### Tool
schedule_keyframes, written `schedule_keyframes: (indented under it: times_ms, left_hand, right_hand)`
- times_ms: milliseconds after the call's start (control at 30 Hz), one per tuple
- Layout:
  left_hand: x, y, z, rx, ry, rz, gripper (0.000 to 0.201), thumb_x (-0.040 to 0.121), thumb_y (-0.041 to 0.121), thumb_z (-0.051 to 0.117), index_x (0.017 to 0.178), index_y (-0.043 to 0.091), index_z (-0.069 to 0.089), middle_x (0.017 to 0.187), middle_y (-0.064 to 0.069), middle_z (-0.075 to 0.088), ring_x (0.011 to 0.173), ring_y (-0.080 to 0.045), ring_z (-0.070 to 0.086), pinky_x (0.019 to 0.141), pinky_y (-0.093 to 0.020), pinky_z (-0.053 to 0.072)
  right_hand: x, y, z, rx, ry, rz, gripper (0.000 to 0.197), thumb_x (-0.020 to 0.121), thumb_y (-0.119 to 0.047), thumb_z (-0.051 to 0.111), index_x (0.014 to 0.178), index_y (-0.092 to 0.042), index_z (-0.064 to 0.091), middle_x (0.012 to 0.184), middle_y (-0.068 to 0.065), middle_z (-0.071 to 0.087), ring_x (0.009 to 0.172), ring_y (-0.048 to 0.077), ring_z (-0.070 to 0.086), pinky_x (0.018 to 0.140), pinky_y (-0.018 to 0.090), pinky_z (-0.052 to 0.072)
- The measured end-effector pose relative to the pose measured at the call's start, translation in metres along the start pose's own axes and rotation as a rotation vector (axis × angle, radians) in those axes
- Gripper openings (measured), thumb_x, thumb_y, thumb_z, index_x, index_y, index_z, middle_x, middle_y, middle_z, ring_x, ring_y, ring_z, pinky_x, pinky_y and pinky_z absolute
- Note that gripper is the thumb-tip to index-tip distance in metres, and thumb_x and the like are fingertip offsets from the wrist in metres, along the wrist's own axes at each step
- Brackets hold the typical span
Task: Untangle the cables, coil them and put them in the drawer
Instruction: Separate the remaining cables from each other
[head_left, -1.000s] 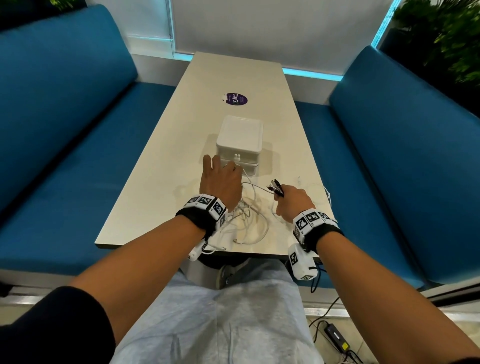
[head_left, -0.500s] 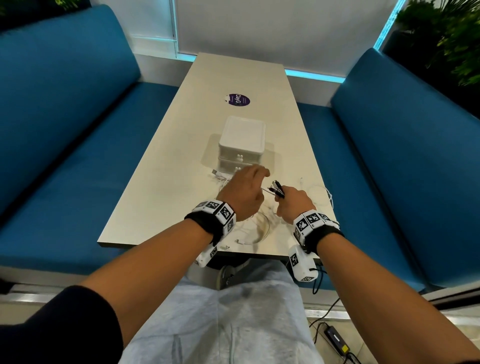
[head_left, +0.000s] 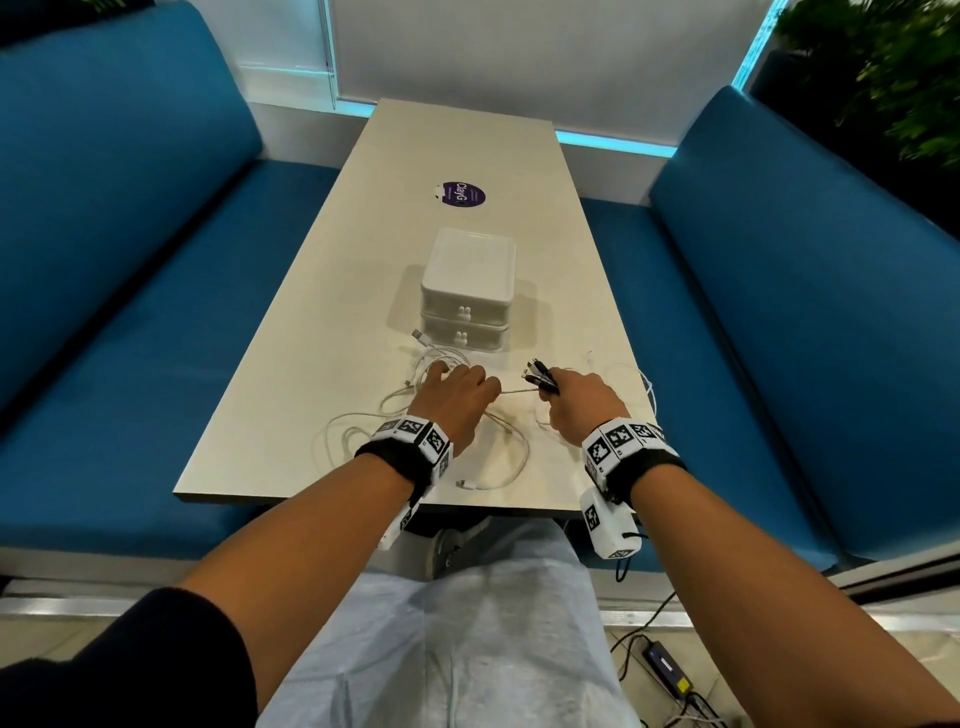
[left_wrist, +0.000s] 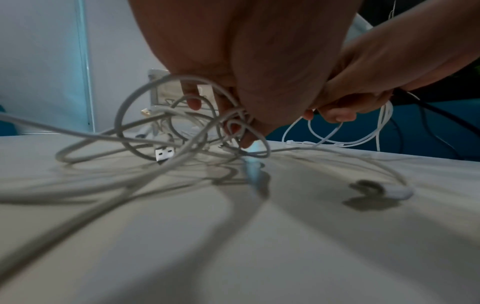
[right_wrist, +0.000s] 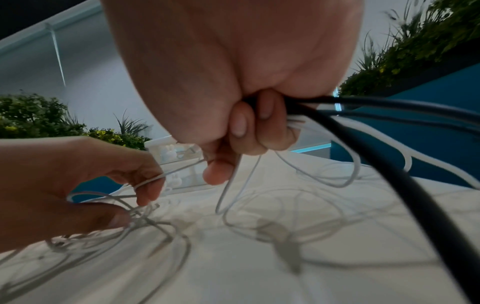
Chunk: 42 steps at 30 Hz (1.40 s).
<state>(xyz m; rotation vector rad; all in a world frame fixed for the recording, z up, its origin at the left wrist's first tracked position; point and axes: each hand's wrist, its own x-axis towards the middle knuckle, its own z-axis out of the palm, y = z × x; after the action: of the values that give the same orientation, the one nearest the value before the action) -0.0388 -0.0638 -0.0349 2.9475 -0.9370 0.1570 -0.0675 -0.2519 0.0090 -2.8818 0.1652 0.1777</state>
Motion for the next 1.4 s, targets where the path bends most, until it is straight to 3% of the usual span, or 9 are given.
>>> schedule_keyframes:
  times_ms: [167, 333, 400, 567, 733, 967, 1167, 1300, 1400]
  left_hand:
    - [0.001, -0.004, -0.001, -0.032, -0.003, 0.031, 0.05, 0.078, -0.005, 0.053, 0.119, 0.022, 0.051, 0.117, 0.002, 0.056, 0.113, -0.023, 0.05, 0.103, -0.041, 0.028]
    - [0.006, -0.002, 0.003, 0.017, 0.091, 0.076, 0.02, 0.099, 0.027, 0.049, 0.116, 0.022, 0.057, 0.114, 0.002, 0.061, 0.109, -0.024, 0.053, 0.095, -0.041, 0.034]
    - [0.007, -0.001, 0.002, 0.047, 0.131, 0.097, 0.02, 0.102, 0.027, 0.042, 0.112, 0.022, 0.058, 0.108, 0.001, 0.062, 0.104, -0.025, 0.054, 0.091, -0.041, 0.033]
    - [0.004, 0.002, -0.001, 0.026, 0.179, 0.088, 0.019, 0.098, 0.028, 0.041, 0.101, 0.021, 0.059, 0.101, 0.003, 0.065, 0.103, -0.023, 0.054, 0.089, -0.04, 0.033]
    - [0.004, -0.004, -0.003, 0.055, 0.069, 0.07, 0.023, 0.093, 0.045, 0.054, 0.104, 0.025, 0.052, 0.105, 0.007, 0.064, 0.109, -0.022, 0.048, 0.093, -0.041, 0.03]
    - [0.002, -0.012, -0.008, 0.209, 0.025, -0.069, 0.014, 0.097, 0.026, 0.05, 0.098, 0.029, 0.064, 0.092, 0.01, 0.068, 0.103, -0.023, 0.047, 0.087, -0.043, 0.026]
    - [0.0, -0.012, -0.01, 0.206, -0.062, -0.104, 0.021, 0.085, 0.023, 0.064, 0.102, 0.036, 0.064, 0.091, 0.011, 0.068, 0.106, -0.021, 0.048, 0.083, -0.042, 0.02]
    - [0.005, -0.011, -0.012, 0.203, -0.063, -0.104, 0.02, 0.085, 0.022, 0.063, 0.102, 0.033, 0.061, 0.086, 0.008, 0.068, 0.1, -0.02, 0.05, 0.083, -0.042, 0.019]
    - [0.01, -0.007, -0.013, 0.214, -0.045, -0.087, 0.016, 0.092, 0.022, 0.056, 0.104, 0.032, 0.06, 0.086, 0.006, 0.069, 0.099, -0.021, 0.052, 0.084, -0.042, 0.017]
  right_hand:
    - [0.002, 0.003, -0.005, -0.002, -0.027, 0.058, 0.016, 0.09, -0.015, 0.051, 0.103, -0.019, 0.06, 0.093, 0.008, 0.06, 0.082, 0.031, 0.06, 0.076, 0.038, 0.054]
    - [0.003, 0.009, -0.007, -0.012, -0.018, 0.113, 0.015, 0.09, -0.017, 0.054, 0.104, -0.019, 0.059, 0.097, 0.009, 0.061, 0.084, 0.031, 0.061, 0.077, 0.039, 0.054]
    - [0.003, 0.011, -0.006, -0.009, -0.008, 0.117, 0.015, 0.09, -0.018, 0.054, 0.104, -0.019, 0.059, 0.097, 0.01, 0.061, 0.084, 0.032, 0.061, 0.077, 0.04, 0.054]
    - [0.003, 0.014, -0.004, -0.059, 0.03, 0.103, 0.011, 0.094, -0.022, 0.052, 0.103, -0.019, 0.058, 0.096, 0.009, 0.063, 0.08, 0.03, 0.058, 0.074, 0.038, 0.052]
    - [0.0, 0.016, -0.003, -0.169, 0.114, 0.102, 0.01, 0.099, -0.023, 0.044, 0.103, -0.016, 0.05, 0.088, 0.008, 0.055, 0.077, 0.027, 0.048, 0.068, 0.033, 0.042]
    - [0.005, 0.033, 0.002, -0.183, 0.137, 0.159, 0.02, 0.095, -0.019, 0.047, 0.11, -0.016, 0.058, 0.103, 0.007, 0.063, 0.094, 0.03, 0.06, 0.067, 0.032, 0.042]
    - [-0.001, 0.036, 0.002, -0.132, 0.099, 0.248, 0.023, 0.093, -0.013, 0.045, 0.112, -0.018, 0.058, 0.11, 0.007, 0.061, 0.087, 0.028, 0.058, 0.068, 0.035, 0.042]
    - [-0.002, 0.021, 0.003, -0.088, 0.074, 0.2, 0.02, 0.095, -0.014, 0.043, 0.111, -0.014, 0.055, 0.105, 0.011, 0.063, 0.09, 0.033, 0.061, 0.07, 0.036, 0.045]
    - [-0.001, -0.001, 0.005, 0.042, 0.04, 0.101, 0.029, 0.09, -0.016, 0.057, 0.119, -0.018, 0.053, 0.099, 0.014, 0.065, 0.087, 0.036, 0.063, 0.069, 0.037, 0.05]
